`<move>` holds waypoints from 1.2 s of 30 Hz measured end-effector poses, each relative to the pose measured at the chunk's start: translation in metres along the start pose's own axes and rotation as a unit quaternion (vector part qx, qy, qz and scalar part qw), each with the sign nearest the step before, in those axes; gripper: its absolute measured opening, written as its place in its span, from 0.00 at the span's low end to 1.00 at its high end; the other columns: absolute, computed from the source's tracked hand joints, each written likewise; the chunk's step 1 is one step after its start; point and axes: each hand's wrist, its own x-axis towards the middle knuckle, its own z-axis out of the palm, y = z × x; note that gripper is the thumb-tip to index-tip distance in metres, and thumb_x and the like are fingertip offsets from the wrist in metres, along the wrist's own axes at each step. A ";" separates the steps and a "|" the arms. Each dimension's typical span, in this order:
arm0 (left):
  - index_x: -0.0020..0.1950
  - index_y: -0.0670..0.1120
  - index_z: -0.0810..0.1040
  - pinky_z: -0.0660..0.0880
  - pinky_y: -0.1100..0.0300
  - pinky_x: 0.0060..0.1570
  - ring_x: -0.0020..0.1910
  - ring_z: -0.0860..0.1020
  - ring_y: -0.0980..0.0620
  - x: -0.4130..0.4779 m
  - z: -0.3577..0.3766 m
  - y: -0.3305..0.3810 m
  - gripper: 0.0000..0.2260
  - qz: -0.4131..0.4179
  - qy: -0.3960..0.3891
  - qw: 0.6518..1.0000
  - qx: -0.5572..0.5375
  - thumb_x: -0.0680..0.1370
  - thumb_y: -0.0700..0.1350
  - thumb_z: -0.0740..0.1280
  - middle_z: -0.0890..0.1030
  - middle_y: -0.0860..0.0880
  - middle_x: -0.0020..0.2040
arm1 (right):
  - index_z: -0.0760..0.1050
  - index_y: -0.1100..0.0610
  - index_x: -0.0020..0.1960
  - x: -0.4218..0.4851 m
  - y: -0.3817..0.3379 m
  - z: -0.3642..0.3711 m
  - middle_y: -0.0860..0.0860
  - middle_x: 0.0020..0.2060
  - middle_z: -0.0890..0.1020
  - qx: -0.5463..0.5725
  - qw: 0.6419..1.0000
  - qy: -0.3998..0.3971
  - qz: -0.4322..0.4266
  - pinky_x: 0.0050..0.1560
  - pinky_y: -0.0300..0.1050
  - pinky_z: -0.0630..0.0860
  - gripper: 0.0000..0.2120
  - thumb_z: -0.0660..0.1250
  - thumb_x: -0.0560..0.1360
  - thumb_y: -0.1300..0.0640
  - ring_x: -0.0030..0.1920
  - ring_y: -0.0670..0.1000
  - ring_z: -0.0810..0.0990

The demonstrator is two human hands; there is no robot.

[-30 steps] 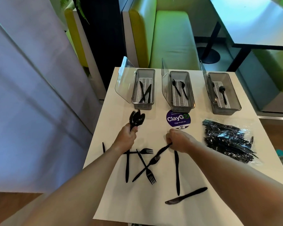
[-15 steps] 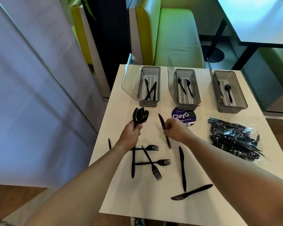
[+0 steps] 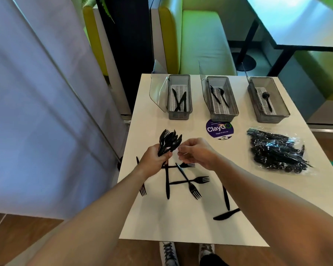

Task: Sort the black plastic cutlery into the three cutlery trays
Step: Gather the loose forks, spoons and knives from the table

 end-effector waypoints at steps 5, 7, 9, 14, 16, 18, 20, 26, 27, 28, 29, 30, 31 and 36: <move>0.43 0.51 0.74 0.68 0.62 0.36 0.34 0.73 0.56 -0.012 -0.007 -0.013 0.08 -0.017 0.011 0.999 0.026 0.82 0.42 0.66 0.75 0.53 0.35 | 0.77 0.54 0.63 0.001 0.030 0.001 0.52 0.57 0.79 -0.467 0.881 0.061 -0.032 0.57 0.48 0.77 0.27 0.78 0.69 0.43 0.57 0.54 0.78; 0.43 0.51 0.74 0.67 0.64 0.34 0.33 0.71 0.56 -0.017 -0.008 -0.016 0.09 -0.021 0.011 1.000 0.015 0.82 0.42 0.65 0.74 0.53 0.34 | 0.72 0.53 0.69 -0.004 0.039 0.005 0.52 0.63 0.74 -0.536 0.842 0.049 -0.038 0.61 0.51 0.75 0.33 0.77 0.69 0.41 0.63 0.56 0.73; 0.45 0.50 0.74 0.67 0.65 0.34 0.33 0.70 0.56 -0.020 -0.008 -0.018 0.08 -0.025 0.014 1.000 0.001 0.83 0.42 0.63 0.74 0.52 0.35 | 0.69 0.52 0.71 -0.005 0.045 0.006 0.52 0.64 0.71 -0.570 0.818 0.047 -0.052 0.60 0.53 0.75 0.34 0.75 0.70 0.41 0.64 0.57 0.70; 0.46 0.50 0.73 0.68 0.57 0.39 0.35 0.70 0.52 -0.026 -0.010 -0.021 0.07 -0.045 0.040 0.998 -0.006 0.84 0.43 0.61 0.73 0.50 0.36 | 0.71 0.55 0.65 -0.001 0.046 0.001 0.54 0.62 0.76 -0.619 0.781 0.021 -0.083 0.58 0.53 0.75 0.21 0.70 0.77 0.46 0.61 0.57 0.73; 0.46 0.51 0.73 0.68 0.56 0.38 0.36 0.70 0.51 -0.030 -0.009 -0.022 0.08 -0.053 0.048 0.997 -0.012 0.84 0.44 0.61 0.73 0.50 0.36 | 0.72 0.55 0.64 0.000 0.045 -0.002 0.55 0.61 0.78 -0.642 0.761 0.011 -0.093 0.57 0.54 0.75 0.17 0.65 0.80 0.49 0.61 0.58 0.74; 0.45 0.53 0.72 0.67 0.56 0.35 0.35 0.70 0.52 -0.034 -0.006 -0.022 0.08 -0.062 0.050 0.997 -0.024 0.84 0.45 0.61 0.73 0.51 0.36 | 0.72 0.55 0.64 0.000 0.046 -0.004 0.55 0.61 0.79 -0.663 0.741 0.009 -0.107 0.57 0.54 0.74 0.14 0.61 0.81 0.50 0.61 0.58 0.75; 0.46 0.54 0.71 0.67 0.57 0.35 0.36 0.71 0.51 -0.037 -0.002 -0.022 0.08 -0.070 0.048 0.996 -0.030 0.84 0.46 0.60 0.73 0.52 0.37 | 0.73 0.55 0.63 0.001 0.047 -0.005 0.55 0.60 0.80 -0.680 0.724 0.006 -0.115 0.58 0.55 0.73 0.14 0.59 0.82 0.50 0.62 0.59 0.76; 0.53 0.49 0.71 0.69 0.63 0.30 0.30 0.74 0.52 -0.037 0.007 -0.006 0.05 -0.066 0.034 0.997 -0.027 0.85 0.45 0.57 0.78 0.49 0.43 | 0.73 0.56 0.65 0.000 0.031 -0.022 0.56 0.62 0.78 -0.706 0.698 -0.001 -0.121 0.61 0.57 0.70 0.16 0.56 0.84 0.49 0.63 0.59 0.75; 0.52 0.50 0.71 0.68 0.62 0.30 0.30 0.72 0.52 -0.035 0.007 -0.002 0.05 -0.063 0.035 0.997 -0.027 0.85 0.44 0.57 0.78 0.49 0.41 | 0.73 0.56 0.64 -0.001 0.025 -0.026 0.56 0.62 0.78 -0.707 0.696 0.005 -0.125 0.60 0.57 0.70 0.16 0.55 0.85 0.49 0.62 0.59 0.75; 0.50 0.50 0.70 0.68 0.61 0.31 0.31 0.71 0.51 -0.032 0.008 0.001 0.06 -0.056 0.037 0.997 -0.029 0.85 0.43 0.57 0.76 0.49 0.40 | 0.74 0.56 0.64 -0.002 0.018 -0.031 0.56 0.61 0.79 -0.708 0.695 0.012 -0.126 0.59 0.57 0.69 0.16 0.54 0.85 0.49 0.62 0.59 0.75; 0.49 0.51 0.70 0.68 0.59 0.33 0.32 0.70 0.51 -0.029 0.009 0.005 0.06 -0.048 0.039 0.998 -0.025 0.85 0.43 0.57 0.75 0.49 0.39 | 0.74 0.56 0.63 -0.003 0.010 -0.035 0.56 0.61 0.80 -0.709 0.694 0.017 -0.123 0.58 0.56 0.69 0.15 0.54 0.85 0.50 0.61 0.60 0.76; 0.48 0.52 0.69 0.69 0.58 0.36 0.34 0.70 0.52 -0.026 0.009 0.007 0.07 -0.038 0.042 0.998 -0.016 0.84 0.43 0.58 0.74 0.50 0.39 | 0.74 0.56 0.62 -0.004 0.002 -0.039 0.56 0.60 0.80 -0.711 0.693 0.016 -0.119 0.58 0.56 0.68 0.15 0.53 0.85 0.50 0.61 0.60 0.76; 0.48 0.52 0.69 0.69 0.57 0.39 0.35 0.70 0.53 -0.021 0.009 0.013 0.07 -0.024 0.044 0.999 -0.004 0.84 0.43 0.58 0.74 0.51 0.39 | 0.74 0.55 0.61 -0.007 -0.008 -0.044 0.56 0.59 0.81 -0.712 0.692 0.017 -0.117 0.58 0.57 0.68 0.14 0.53 0.85 0.50 0.60 0.60 0.77; 0.53 0.45 0.74 0.67 0.68 0.37 0.37 0.71 0.57 -0.002 0.006 0.046 0.05 0.061 0.057 0.996 0.038 0.84 0.46 0.62 0.75 0.53 0.39 | 0.77 0.55 0.61 -0.027 -0.056 -0.056 0.53 0.53 0.81 -0.679 0.722 -0.037 -0.127 0.52 0.50 0.70 0.13 0.58 0.84 0.51 0.57 0.56 0.79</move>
